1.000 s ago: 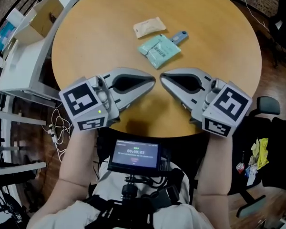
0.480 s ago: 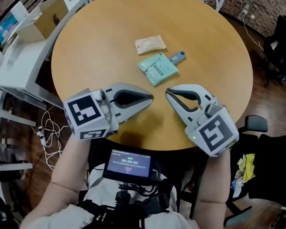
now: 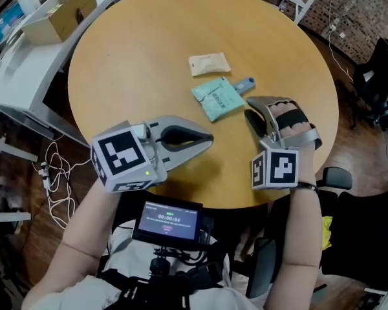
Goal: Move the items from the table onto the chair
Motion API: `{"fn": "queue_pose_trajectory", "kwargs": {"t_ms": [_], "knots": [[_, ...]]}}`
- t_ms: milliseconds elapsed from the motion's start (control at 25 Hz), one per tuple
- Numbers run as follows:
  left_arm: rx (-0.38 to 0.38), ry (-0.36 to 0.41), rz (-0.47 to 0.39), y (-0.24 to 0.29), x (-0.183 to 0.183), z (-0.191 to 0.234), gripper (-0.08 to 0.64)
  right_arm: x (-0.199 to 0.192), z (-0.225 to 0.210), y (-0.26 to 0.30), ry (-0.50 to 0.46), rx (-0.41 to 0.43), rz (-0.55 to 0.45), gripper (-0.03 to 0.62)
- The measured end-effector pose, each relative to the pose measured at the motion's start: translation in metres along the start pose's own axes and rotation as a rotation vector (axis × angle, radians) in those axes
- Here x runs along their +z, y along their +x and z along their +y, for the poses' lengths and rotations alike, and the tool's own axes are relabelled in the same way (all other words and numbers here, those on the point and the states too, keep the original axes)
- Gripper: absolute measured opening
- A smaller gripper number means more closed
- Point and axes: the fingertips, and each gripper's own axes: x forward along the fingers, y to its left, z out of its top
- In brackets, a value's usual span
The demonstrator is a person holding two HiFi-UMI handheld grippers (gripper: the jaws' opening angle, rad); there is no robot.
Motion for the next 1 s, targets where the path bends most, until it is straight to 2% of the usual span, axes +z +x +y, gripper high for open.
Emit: {"fn": "queue_pose_trajectory", "kwargs": {"t_ms": [160,480,520,640,1000], "knots": [[0.003,0.033,-0.027,0.000,-0.001,0.004,0.006,-0.001,0.000,0.013,-0.057,-0.003,0.017,0.147],[-0.001,-0.001,-0.006,0.000,0.001,-0.001,0.006,0.010,-0.001,0.025,-0.098,-0.015,0.004,0.144],[0.000,0.002,-0.008,0.000,0.000,0.000,0.006,0.010,0.000,0.025,-0.108,-0.016,0.006,0.129],[0.001,0.018,-0.017,0.000,-0.002,0.002,0.006,0.010,-0.001,0.024,-0.120,-0.042,0.001,0.011],[-0.001,0.014,-0.016,-0.001,-0.003,0.002,0.006,0.001,-0.022,0.003,-0.072,-0.152,0.012,0.006]]}}
